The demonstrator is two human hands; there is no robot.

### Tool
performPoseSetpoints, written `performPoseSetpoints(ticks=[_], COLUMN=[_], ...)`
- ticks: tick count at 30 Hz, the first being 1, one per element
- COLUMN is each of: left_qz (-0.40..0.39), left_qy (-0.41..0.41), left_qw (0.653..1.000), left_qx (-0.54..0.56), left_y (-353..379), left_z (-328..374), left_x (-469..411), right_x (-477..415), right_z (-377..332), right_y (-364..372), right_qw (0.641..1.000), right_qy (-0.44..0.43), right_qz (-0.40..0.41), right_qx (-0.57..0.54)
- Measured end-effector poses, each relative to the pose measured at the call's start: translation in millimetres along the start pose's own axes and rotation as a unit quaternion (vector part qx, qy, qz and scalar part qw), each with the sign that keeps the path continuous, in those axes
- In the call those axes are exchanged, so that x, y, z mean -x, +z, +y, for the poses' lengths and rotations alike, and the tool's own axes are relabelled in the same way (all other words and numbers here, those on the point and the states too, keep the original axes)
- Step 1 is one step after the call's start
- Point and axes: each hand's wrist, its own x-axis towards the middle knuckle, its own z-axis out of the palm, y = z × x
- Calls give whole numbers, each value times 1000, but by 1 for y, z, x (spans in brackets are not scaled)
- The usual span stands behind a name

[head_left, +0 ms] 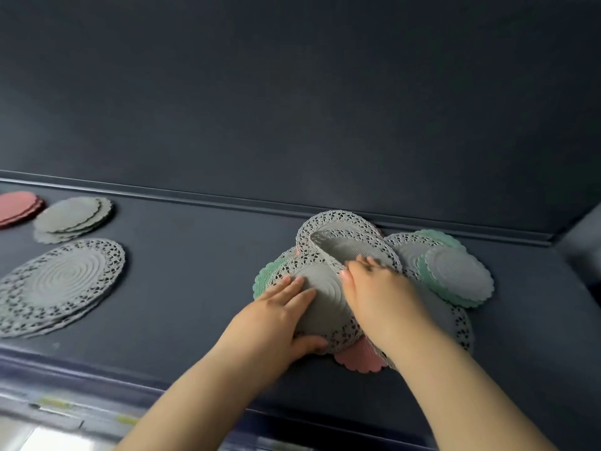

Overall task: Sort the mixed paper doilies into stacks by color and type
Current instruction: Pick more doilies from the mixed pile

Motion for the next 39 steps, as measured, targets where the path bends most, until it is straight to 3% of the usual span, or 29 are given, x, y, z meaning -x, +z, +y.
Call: performPoseSetpoints(ticks=[6,10,14,17,26,30,34,39], left_qz=[-13,93,176,158,116,127,154,170], left_qy=[-26,-69,37,104,117,166,182,215], left_qw=[1000,993,981,977,979,975,969,960], left_qx=[-5,10,-73,-95,-117,-74,-67,-61], left_y=[-3,-11,-17,-16,-16,-25,-31,-27], left_z=[7,18,28,29,27,23,7,-15], left_x=[1,-1,-9,-13,-27,-30,-26,-13], right_x=[6,16,25,31,32,28,32,27], right_z=[5,16,24,28,23,17,4,-32], right_y=[-1,-7,-10,-8,-10,-9,-9,-14], right_qw=[999,996,994,993,987,994,995,999], right_qy=[-17,-22,-7,20,33,1,-22,4], right_qz=[-11,-50,-37,-9,37,11,53,36], right_qx=[-29,-75,-103,-116,-153,-112,-79,-4])
